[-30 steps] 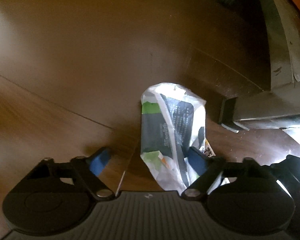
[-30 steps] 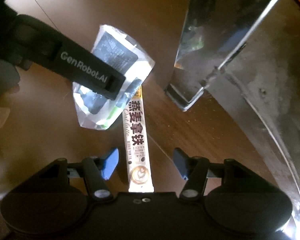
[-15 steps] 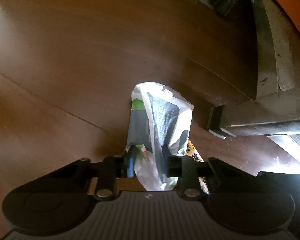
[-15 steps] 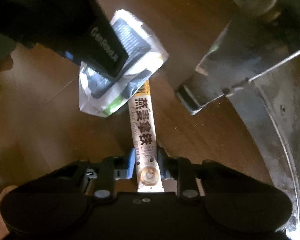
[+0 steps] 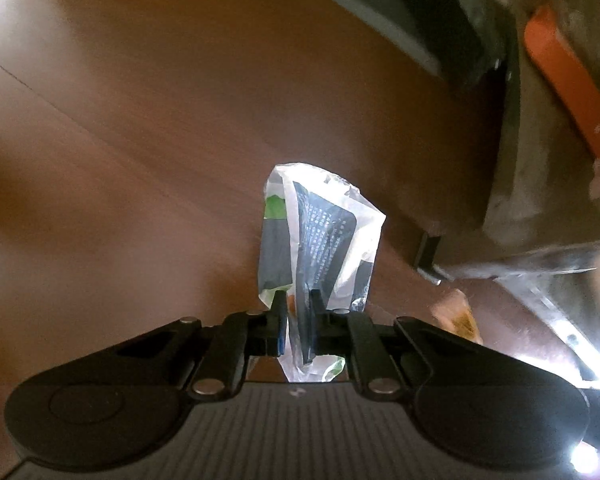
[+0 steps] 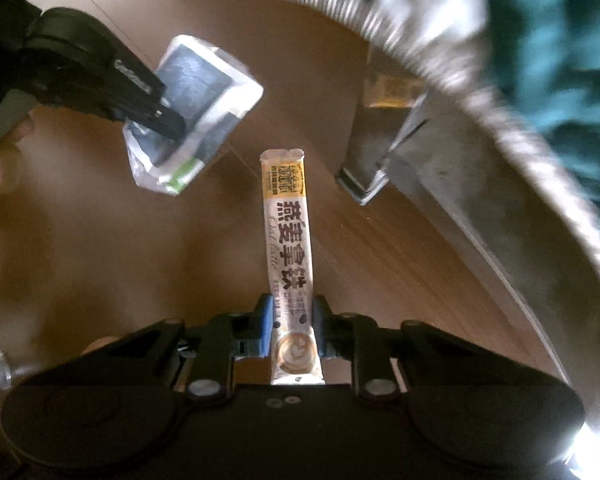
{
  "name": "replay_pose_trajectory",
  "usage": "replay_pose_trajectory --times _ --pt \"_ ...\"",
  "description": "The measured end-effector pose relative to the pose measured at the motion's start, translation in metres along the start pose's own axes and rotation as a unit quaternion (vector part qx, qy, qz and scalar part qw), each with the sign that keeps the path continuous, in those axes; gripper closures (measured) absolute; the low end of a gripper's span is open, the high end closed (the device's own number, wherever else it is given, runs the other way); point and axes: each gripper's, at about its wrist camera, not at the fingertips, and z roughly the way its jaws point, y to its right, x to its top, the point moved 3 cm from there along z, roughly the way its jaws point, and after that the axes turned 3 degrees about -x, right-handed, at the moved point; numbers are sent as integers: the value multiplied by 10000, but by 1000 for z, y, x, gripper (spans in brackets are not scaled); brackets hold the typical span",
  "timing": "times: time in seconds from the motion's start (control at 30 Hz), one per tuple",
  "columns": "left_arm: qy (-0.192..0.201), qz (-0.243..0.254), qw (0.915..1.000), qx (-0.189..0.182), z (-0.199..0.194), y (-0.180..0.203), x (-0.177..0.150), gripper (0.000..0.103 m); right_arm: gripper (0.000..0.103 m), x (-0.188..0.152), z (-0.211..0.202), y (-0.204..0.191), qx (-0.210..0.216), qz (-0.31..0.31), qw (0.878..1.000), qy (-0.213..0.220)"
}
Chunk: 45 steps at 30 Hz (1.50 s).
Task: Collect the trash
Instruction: 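Carry the clear wrapper and latte stick packet up to the bin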
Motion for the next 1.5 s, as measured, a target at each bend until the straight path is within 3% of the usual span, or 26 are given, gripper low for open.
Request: replay_pose_trajectory --times 0.13,0.43,0.6,0.8,1.13,1.5 --pt "372 -234 9990 -13 -58 -15 8 93 84 -16 -58 -1 57 -95 9995 305" --pt "1311 -192 9911 -134 -194 -9 20 93 84 -32 -204 0 32 15 9926 1213" --pt "1793 100 9831 -350 -279 20 23 93 84 -43 -290 2 -252 228 9816 1881" --pt "2301 622 9690 -645 -373 80 12 93 84 -71 -387 19 -555 750 9586 2689" --pt "2776 1849 9328 -1366 -500 206 -48 93 84 -165 -517 65 -1016 1657 9131 3584" --pt "2620 3300 8811 -2147 -562 381 -165 93 84 -301 -637 100 -1586 2619 8590 4102"
